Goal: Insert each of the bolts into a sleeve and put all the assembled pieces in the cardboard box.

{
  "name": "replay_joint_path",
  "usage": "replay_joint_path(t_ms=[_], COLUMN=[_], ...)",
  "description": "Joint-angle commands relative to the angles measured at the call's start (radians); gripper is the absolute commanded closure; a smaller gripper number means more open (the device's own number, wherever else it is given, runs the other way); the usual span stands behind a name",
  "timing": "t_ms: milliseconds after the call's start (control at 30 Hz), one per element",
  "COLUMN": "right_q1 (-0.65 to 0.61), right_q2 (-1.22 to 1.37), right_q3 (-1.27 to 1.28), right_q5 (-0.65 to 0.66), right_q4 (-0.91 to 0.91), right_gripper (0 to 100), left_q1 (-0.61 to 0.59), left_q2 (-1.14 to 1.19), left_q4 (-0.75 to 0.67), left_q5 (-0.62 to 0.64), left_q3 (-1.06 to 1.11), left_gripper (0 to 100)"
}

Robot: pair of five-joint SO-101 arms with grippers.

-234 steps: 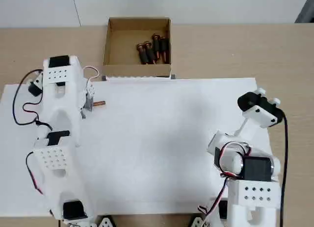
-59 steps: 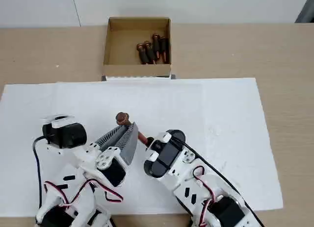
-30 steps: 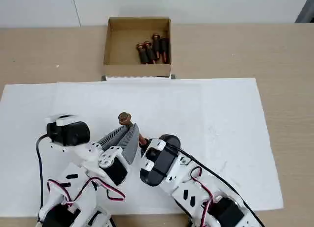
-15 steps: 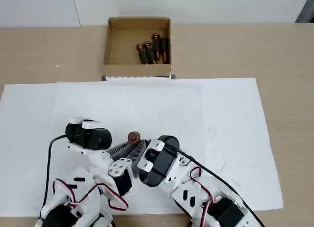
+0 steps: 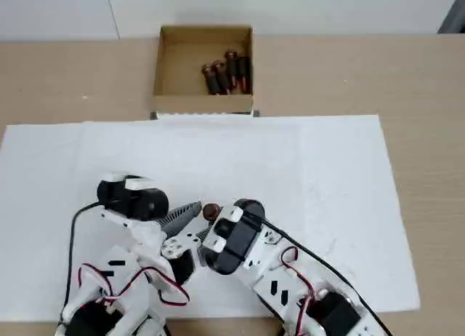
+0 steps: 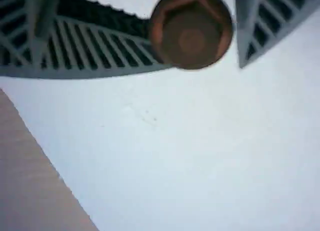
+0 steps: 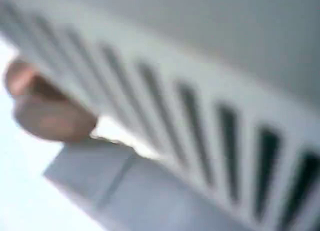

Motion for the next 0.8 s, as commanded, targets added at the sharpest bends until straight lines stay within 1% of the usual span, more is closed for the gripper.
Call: replay_joint_path(t_ms=[0, 133, 233, 300, 400, 433, 467, 500, 600, 700, 767], right_q1=[-0.007, -0.001, 0.036, 0.059, 0.076, 0.082, 0.090, 0.096, 0.122, 0.163, 0.202], right_q2=[-0.012, -0.012, -0.012, -0.012, -0.012, -0.012, -0.012, -0.012, -0.012, -0.008, -0.007], right_q3=[-0.009, -0.009, -0.009, -0.011, -0.014, -0.012, -0.011, -0.009, -0.008, -0.008, -0.008], right_q5=[0.008, 0.008, 0.008, 0.008, 0.005, 0.005, 0.003, 0.003, 0.002, 0.000, -0.025], right_q4=[-0.031, -0.031, -0.031, -0.031, -0.031, -0.031, -0.031, -0.031, -0.030, -0.024, -0.024], right_gripper=[99.5, 99.5, 99.5, 99.5, 99.5, 99.5, 99.5, 99.5, 99.5, 99.5, 99.5], left_q1=[-0.006, -0.008, -0.008, -0.034, -0.112, -0.141, -0.166, -0.189, -0.265, -0.342, -0.399], left_q2=[-0.005, -0.005, -0.005, -0.005, -0.005, -0.006, -0.006, -0.006, -0.006, -0.008, -0.008], left_q4=[0.000, 0.009, 0.014, 0.011, -0.002, -0.002, 0.000, 0.002, 0.006, 0.006, 0.000], left_q5=[-0.017, -0.017, -0.017, -0.017, -0.025, -0.046, -0.074, -0.112, -0.184, -0.261, -0.311], left_q3=[-0.012, -0.044, -0.090, -0.124, -0.160, -0.166, -0.166, -0.163, -0.143, -0.070, 0.001], left_gripper=[75, 75, 76, 80, 93, 99, 100, 98, 100, 99, 99])
